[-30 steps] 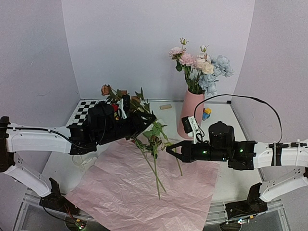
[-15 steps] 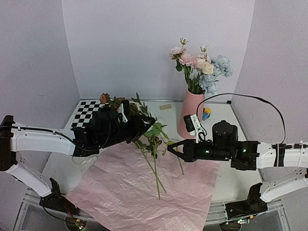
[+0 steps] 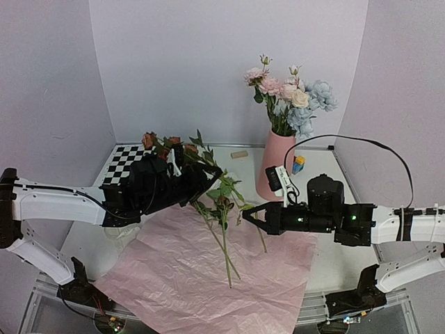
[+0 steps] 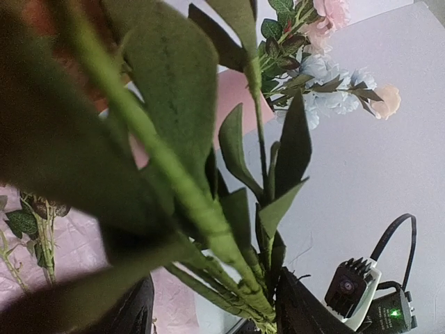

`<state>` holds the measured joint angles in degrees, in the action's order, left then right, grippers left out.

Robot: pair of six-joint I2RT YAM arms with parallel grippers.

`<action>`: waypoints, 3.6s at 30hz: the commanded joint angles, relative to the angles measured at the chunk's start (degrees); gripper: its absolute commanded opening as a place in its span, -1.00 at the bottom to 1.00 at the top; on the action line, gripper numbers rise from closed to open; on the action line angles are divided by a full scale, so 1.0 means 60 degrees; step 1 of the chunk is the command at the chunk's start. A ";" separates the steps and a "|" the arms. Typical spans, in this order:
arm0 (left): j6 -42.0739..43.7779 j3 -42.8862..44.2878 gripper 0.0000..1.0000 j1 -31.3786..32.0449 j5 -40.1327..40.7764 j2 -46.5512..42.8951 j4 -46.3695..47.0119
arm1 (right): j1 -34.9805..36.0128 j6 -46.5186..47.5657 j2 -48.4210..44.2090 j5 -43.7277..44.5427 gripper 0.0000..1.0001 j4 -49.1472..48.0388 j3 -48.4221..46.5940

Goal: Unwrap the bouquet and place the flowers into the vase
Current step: Insert the fake flower into the vase.

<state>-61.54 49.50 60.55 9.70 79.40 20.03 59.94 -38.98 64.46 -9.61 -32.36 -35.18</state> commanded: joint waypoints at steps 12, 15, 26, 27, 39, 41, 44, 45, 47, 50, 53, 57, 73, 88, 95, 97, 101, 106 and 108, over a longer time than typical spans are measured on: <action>-0.0013 0.0626 0.47 -0.0044 0.0391 -0.0660 0.0434 | 0.0059 0.0106 -0.0243 0.0168 -1.00 -0.0276 0.0117; -0.0193 0.0597 0.44 -0.0047 0.0330 -0.0765 0.0483 | 0.0063 0.0107 -0.0199 0.0174 -1.00 -0.0278 0.0085; -0.0874 0.0423 0.36 -0.0174 0.0258 -0.0655 0.0529 | 0.0062 0.0117 -0.0215 0.0173 -1.00 -0.0282 0.0014; -0.0947 0.0406 0.34 -0.0212 0.0229 -0.0604 0.0529 | 0.0069 0.0131 -0.0224 0.0167 -1.00 -0.0277 0.0010; -0.1090 0.0703 0.08 -0.0359 -0.0220 -0.0026 0.0558 | 0.0065 0.0188 -0.0285 0.0131 -1.00 -0.0246 -0.0009; -0.1115 0.0746 0.11 -0.0380 -0.0287 0.0075 0.0572 | 0.0060 0.0204 -0.0265 0.0110 -1.00 -0.0246 -0.0006; -0.1032 0.0740 -0.10 -0.0407 -0.0229 0.0120 0.0572 | 0.0059 0.0229 -0.0219 -0.0001 -1.00 -0.0238 -0.0037; -0.0971 0.0750 -0.19 -0.0440 -0.0217 0.0102 0.0572 | 0.0058 0.0237 -0.0204 -0.0044 -1.00 -0.0226 -0.0040; -0.0763 0.0799 -0.45 -0.0539 -0.0241 0.0053 0.0572 | 0.0063 0.0242 -0.0179 -0.0103 -1.00 -0.0171 -0.0048; -0.0292 0.1050 -0.88 -0.0741 -0.0621 0.0182 0.0559 | 0.0068 0.0264 -0.0063 -0.0197 -1.00 0.0153 -0.0110; 0.0219 0.1420 -1.00 -0.1011 -0.1665 0.0502 0.0545 | 0.0060 0.0451 0.0150 -0.0400 -1.00 0.0945 -0.0331; 0.0935 0.1619 -1.00 -0.1091 -0.2602 0.0741 0.0458 | 0.0070 0.0595 0.0304 -0.0596 -1.00 0.1956 -0.0552; 0.1481 0.2135 -1.00 -0.1097 -0.3905 0.1875 0.0237 | 0.0070 0.0584 0.0558 -0.0973 -0.50 0.2965 -0.0657; 0.3826 0.4592 -1.00 -0.1026 -0.2836 0.2706 -0.1101 | 0.0062 0.0801 -0.3495 0.3066 0.81 0.4938 -0.0167; 0.4222 0.7034 -1.00 -0.1025 -0.0565 0.3409 -0.1107 | 0.0068 0.0882 -0.5425 0.4215 0.80 0.5182 0.0176; 0.4411 0.7772 -1.00 -0.1025 0.0173 0.3661 -0.1092 | 0.0063 0.0931 -0.5881 0.4440 0.80 0.5208 0.0255; 0.4909 0.9485 -1.00 -0.1041 0.1398 0.4414 -0.1048 | 0.0059 0.1071 -0.6569 0.4810 0.79 0.5289 0.0321; 0.5697 1.1699 -1.00 -0.1052 0.2300 0.5568 -0.0996 | 0.0061 0.1309 -0.6859 0.5103 0.79 0.5378 0.0228; 0.6103 1.2411 -1.00 -0.1054 0.2499 0.5935 -0.1000 | 0.0063 0.1399 -0.6881 0.5194 0.79 0.5379 0.0162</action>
<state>-31.40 115.20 54.35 18.47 110.97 12.69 60.47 -32.67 32.80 18.06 -0.08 -33.19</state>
